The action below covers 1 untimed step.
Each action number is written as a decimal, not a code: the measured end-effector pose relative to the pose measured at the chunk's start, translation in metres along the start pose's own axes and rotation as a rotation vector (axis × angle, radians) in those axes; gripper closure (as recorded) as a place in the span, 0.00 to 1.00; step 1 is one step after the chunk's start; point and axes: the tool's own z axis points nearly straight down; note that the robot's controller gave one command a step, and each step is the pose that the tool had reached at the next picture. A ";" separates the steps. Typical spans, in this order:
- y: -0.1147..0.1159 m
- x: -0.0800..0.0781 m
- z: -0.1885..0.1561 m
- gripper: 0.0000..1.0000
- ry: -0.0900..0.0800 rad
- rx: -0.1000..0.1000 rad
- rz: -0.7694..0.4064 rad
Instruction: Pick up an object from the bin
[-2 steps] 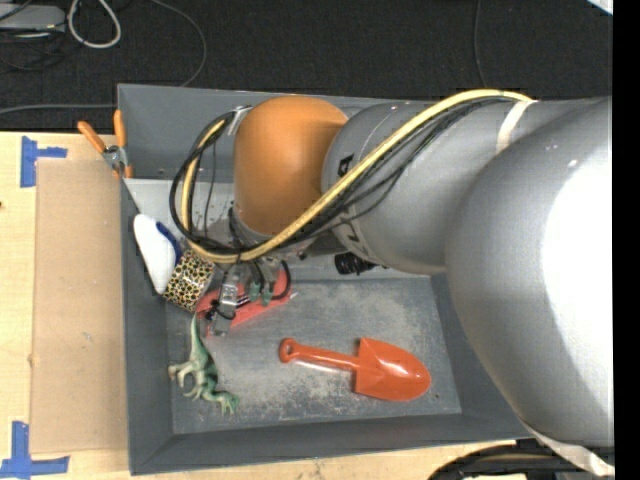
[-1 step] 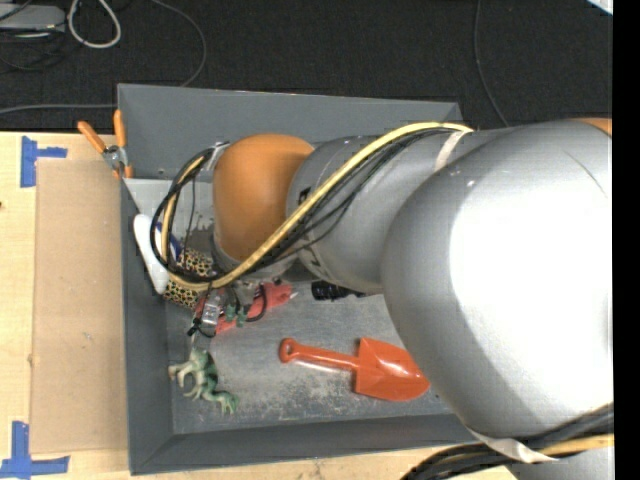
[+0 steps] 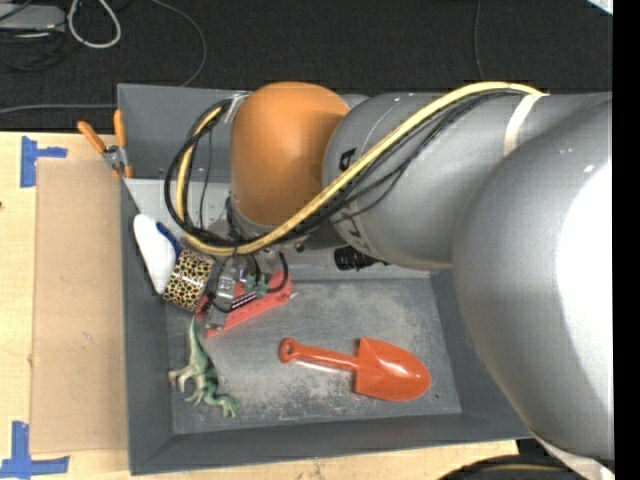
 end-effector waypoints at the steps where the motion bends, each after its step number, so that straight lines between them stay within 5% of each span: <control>1: -0.001 -0.002 0.065 0.00 0.005 0.004 0.029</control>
Offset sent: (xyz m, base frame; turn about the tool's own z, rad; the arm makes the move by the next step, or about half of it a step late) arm 0.0321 0.0001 -0.0260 0.0242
